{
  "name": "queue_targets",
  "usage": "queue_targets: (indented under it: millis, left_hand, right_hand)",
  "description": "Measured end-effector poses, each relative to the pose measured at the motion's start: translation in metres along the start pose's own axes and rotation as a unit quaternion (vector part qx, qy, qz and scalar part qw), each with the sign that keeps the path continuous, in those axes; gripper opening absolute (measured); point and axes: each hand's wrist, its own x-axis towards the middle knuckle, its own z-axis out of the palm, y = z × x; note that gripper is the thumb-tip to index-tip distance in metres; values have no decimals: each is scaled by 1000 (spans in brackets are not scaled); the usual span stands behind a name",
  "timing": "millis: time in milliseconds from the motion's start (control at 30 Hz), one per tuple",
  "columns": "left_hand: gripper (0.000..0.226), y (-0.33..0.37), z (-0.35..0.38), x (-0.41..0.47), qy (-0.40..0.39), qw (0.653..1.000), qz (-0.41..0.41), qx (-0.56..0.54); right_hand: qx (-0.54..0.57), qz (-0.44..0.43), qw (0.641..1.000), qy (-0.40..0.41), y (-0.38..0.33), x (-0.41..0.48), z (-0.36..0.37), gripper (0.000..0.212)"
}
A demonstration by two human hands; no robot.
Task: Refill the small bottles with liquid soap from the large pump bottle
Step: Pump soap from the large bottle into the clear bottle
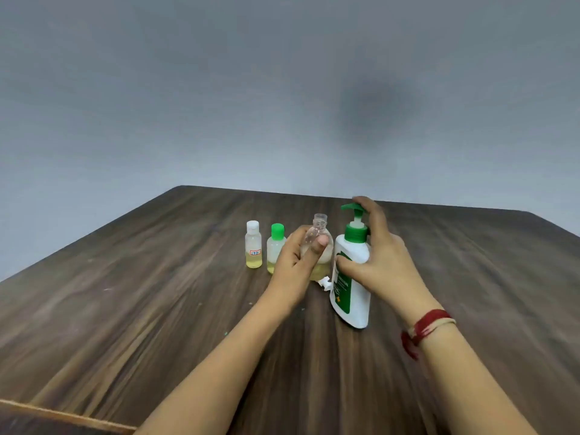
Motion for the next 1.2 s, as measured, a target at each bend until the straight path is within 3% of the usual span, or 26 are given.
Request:
queue_targets:
  millis: [133,467,700,867,967,1100,1200]
  left_hand:
    - [25,-4,1,2,11,1000,4,22]
    - [38,0,6,2,18,999,21,35]
    - [40,-1,8,2,9,999,14,42]
    - [47,-4,7,3,8,999,6,42]
    - [38,-3,6,3,8,999,10,46]
    - [23,2,7,1,1,999,18,47]
    - [22,-1,10,0,-8,998,15,55]
  right_hand:
    - [-1,-8,1000,2,0,-2,0,88]
    - [-56,-40,997,-30,-3,-2,2,93]
    - [-47,-21,994,-93,2,1,-5,127]
    - [-38,-29,997,-65,2,2,-8,100]
    - [-38,-23,998,-51,4,2,-7,83]
    - [72,-14,997,21,10,6,3,56]
    - [220,2,966,135,3,6,14,33]
